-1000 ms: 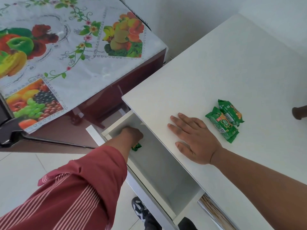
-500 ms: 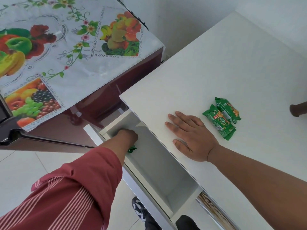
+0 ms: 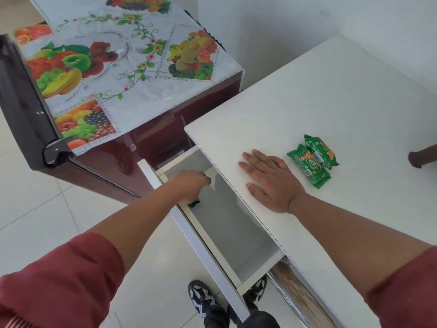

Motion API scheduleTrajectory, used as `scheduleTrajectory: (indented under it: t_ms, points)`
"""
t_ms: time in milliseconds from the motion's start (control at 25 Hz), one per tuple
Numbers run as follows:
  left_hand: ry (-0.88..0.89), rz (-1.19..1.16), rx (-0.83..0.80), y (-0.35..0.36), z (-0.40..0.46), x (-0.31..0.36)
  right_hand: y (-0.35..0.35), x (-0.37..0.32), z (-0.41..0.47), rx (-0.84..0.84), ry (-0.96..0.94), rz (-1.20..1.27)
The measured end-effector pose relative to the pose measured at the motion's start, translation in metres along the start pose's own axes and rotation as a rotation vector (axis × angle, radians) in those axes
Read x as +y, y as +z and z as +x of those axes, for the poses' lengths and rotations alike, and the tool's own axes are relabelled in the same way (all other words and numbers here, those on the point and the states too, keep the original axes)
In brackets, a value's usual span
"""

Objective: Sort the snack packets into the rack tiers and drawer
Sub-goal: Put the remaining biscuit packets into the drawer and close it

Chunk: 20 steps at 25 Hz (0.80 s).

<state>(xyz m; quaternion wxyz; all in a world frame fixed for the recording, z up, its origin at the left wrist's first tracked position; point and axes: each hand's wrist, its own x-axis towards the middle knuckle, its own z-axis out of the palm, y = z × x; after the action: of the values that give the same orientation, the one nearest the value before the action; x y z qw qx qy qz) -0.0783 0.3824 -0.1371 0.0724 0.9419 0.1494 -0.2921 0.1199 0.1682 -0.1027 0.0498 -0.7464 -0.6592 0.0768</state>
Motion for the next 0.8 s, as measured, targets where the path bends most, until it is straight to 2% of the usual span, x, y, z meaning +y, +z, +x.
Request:
scheduleTrajectory:
  t_ms: [240, 320, 400, 480, 600, 800]
  points:
    - [-0.006, -0.232, 0.36, -0.02, -0.057, 0.028, -0.004, -0.011, -0.029, 0.023, 0.096, 0.066]
    - [0.059, -0.315, 0.542, -0.043, -0.064, 0.046, -0.003, -0.009, -0.049, 0.012, 0.082, 0.058]
    - [0.153, -0.331, 0.649, -0.07, -0.059, 0.071, -0.003, -0.006, -0.063, -0.003, 0.065, 0.041]
    - [0.239, -0.294, 0.65, -0.098, -0.046, 0.101, -0.004, -0.004, -0.069, -0.008, 0.058, 0.023]
    - [0.35, -0.205, 0.564, -0.127, -0.015, 0.139, -0.004, -0.005, -0.069, 0.021, 0.058, 0.032]
    - [0.393, -0.051, 0.443, -0.152, 0.035, 0.165, 0.0, 0.0, -0.069, 0.109, 0.047, 0.106]
